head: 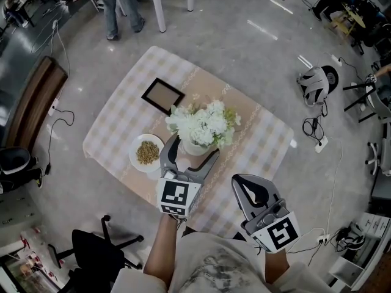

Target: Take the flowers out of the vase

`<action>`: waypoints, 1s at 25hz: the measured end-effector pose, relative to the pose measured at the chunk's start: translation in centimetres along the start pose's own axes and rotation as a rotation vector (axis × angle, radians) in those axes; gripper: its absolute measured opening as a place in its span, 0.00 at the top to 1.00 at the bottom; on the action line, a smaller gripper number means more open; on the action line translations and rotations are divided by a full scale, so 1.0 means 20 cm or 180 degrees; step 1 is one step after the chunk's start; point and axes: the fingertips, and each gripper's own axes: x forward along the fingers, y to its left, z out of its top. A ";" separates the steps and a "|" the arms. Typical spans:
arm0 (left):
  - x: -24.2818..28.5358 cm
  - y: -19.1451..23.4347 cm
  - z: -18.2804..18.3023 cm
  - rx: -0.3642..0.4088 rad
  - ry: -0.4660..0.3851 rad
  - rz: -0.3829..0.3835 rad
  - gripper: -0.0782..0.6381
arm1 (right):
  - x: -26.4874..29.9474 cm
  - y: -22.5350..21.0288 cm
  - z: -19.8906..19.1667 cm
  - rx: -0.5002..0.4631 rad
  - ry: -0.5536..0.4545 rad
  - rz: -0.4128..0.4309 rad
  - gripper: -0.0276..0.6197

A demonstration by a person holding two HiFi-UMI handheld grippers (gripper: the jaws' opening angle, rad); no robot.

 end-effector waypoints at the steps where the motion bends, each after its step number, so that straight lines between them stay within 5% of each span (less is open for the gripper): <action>1: 0.01 0.00 0.00 0.0006 -0.0005 -0.0007 0.25 | 0.00 0.00 0.00 0.0004 0.0005 -0.0004 0.93; 11: 0.06 0.04 0.00 0.0053 -0.0066 0.0074 0.28 | -0.01 -0.01 -0.03 0.0043 0.0042 -0.0046 0.93; 25: 0.02 0.11 0.02 0.0140 -0.0237 0.0478 0.71 | -0.03 -0.02 -0.06 0.0066 0.0072 -0.0091 0.93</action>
